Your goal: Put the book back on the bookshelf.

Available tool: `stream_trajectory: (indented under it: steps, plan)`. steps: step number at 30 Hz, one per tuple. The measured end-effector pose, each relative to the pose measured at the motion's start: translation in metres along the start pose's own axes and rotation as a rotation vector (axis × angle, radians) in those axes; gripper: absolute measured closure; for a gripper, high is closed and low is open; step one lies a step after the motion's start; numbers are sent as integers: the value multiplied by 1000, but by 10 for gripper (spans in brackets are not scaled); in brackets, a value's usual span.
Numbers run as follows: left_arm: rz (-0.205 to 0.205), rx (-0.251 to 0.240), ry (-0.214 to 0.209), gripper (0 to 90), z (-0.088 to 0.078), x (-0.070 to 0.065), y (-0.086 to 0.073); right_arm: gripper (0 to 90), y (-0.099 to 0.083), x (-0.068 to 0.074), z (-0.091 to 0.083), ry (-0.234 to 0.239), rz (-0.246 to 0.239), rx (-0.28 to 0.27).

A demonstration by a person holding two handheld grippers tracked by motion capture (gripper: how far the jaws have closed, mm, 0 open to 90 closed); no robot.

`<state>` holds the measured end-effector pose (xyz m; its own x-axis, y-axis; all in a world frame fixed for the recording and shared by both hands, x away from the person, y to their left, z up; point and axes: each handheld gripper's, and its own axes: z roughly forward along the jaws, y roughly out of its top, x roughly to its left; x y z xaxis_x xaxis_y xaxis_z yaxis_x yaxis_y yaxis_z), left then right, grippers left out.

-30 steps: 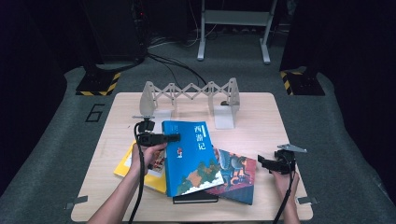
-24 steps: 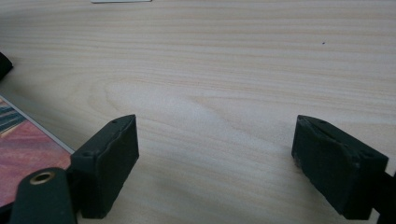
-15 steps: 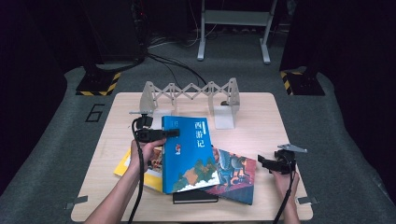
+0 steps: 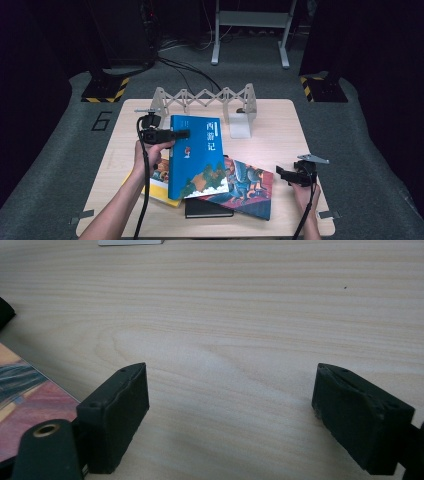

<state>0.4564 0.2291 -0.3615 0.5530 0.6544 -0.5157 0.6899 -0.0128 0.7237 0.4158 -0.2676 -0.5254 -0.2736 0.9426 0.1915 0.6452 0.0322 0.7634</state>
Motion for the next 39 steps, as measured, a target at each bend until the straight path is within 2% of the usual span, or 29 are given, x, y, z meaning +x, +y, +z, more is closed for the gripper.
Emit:
stream_trajectory:
  steps: [9, 13, 20, 25, 28, 31, 33, 35, 37, 39]
  plan:
    - [70, -22, 26, 620, -13, -14, 23, 147, 0, -1, 0, 2, -4, -5]
    - [100, -45, 59, 619, -19, -20, 34, 145, 0, 0, 0, 0, 0, -6]
    - [140, -69, 120, 620, -32, -20, 49, 146, 0, 0, -1, 0, -4, -8]
    - [122, -92, 155, 620, -36, -15, 54, 149, 0, 0, 0, -3, -2, -4]
    - [127, -90, 172, 620, -37, -12, 56, 150, 0, 0, 0, -2, -3, -4]
    - [150, -90, 191, 620, -40, -11, 59, 151, 0, 0, 0, -4, -2, -5]
    - [170, -100, 218, 621, -41, -12, 62, 152, 0, 0, 0, -3, -4, -5]
    - [173, -104, 222, 620, -46, -10, 66, 153, 0, 0, 0, -3, -4, -5]
    - [152, -128, 226, 620, -49, -8, 68, 153, 0, 0, 0, -1, -5, -8]
    - [148, -137, 232, 620, -54, -5, 71, 153, 0, 0, 0, -3, -5, -7]
